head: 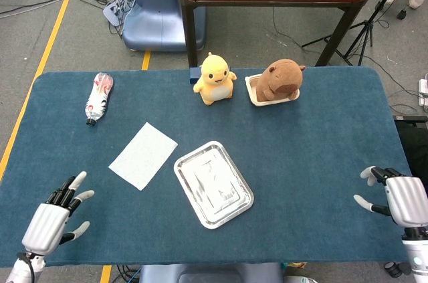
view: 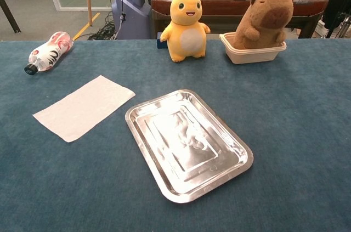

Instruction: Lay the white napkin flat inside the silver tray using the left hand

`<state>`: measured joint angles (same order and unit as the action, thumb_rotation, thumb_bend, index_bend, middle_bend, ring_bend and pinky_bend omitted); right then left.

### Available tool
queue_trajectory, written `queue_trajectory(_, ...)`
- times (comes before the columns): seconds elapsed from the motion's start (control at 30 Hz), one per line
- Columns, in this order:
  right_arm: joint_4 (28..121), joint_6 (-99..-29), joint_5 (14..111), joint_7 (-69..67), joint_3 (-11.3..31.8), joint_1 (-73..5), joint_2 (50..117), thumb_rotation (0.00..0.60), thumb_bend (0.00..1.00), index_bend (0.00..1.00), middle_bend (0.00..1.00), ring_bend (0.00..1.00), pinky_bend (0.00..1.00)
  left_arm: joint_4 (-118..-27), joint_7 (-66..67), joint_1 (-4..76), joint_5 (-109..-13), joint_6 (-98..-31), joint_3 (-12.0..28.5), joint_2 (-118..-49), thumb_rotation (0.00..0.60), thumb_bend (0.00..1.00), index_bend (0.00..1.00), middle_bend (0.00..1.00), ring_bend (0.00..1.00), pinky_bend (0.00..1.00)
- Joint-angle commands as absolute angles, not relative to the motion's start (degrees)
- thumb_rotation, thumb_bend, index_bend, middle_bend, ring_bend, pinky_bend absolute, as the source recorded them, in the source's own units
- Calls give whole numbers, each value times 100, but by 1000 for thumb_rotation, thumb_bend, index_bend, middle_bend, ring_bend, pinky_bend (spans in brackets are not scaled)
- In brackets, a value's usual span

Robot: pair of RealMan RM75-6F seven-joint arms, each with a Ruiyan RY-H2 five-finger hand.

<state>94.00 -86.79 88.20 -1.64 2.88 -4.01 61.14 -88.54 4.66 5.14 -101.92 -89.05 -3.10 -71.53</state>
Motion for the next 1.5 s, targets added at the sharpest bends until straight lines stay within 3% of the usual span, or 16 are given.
queue_trajectory(0.03, 9410, -8737, 8818, -211, 295, -359, 6083, 600, 12, 474, 580, 499, 698, -8893, 602, 604, -10161, -8755, -287, -7226, 600, 169, 262, 0, 0, 164)
queue_trajectory(0.23, 9427, -8856, 8834, -319, 312, -292, 6021, 600, 12, 474, 580, 499, 698, -8888, 1022, 753, -10099, -8495, -228, -7357, 600, 169, 245, 1, 1, 168)
queue_trajectory(0.3, 9424, -8870, 8827, -346, 320, -280, 6009, 600, 12, 474, 580, 499, 698, -8859, 1206, 791, -10071, -8451, -183, -7429, 600, 169, 227, 46, 41, 225)
queue_trajectory(0.47, 9417, -8854, 8825, -381, 324, -277, 5996, 600, 12, 474, 580, 499, 698, -8790, 1646, 910, -10038, -8329, -85, -7600, 600, 126, 219, 462, 418, 566)
queue_trajectory(0.67, 9409, -8826, 8823, -406, 328, -281, 5988, 600, 12, 474, 580, 499, 698, -8686, 1657, 1111, -10016, -8079, -71, -7729, 600, 110, 267, 861, 688, 750)
queue_trajectory(0.77, 9406, -8822, 8818, -429, 331, -278, 5981, 600, 12, 474, 580, 499, 698, -8664, 1682, 1195, -9978, -7946, -71, -7771, 600, 107, 272, 974, 770, 804)
queue_trajectory(1.07, 9399, -8799, 8810, -497, 338, -276, 5958, 600, 12, 474, 580, 499, 698, -8860, 2152, 1501, -9745, -7362, -44, -7850, 600, 106, 299, 1000, 955, 965)
queue_trajectory(1.5, 9372, -8751, 8793, -549, 340, -279, 5955, 600, 12, 474, 580, 499, 698, -9209, 2972, 1984, -8892, -6634, 362, -8046, 600, 106, 295, 1000, 973, 984)
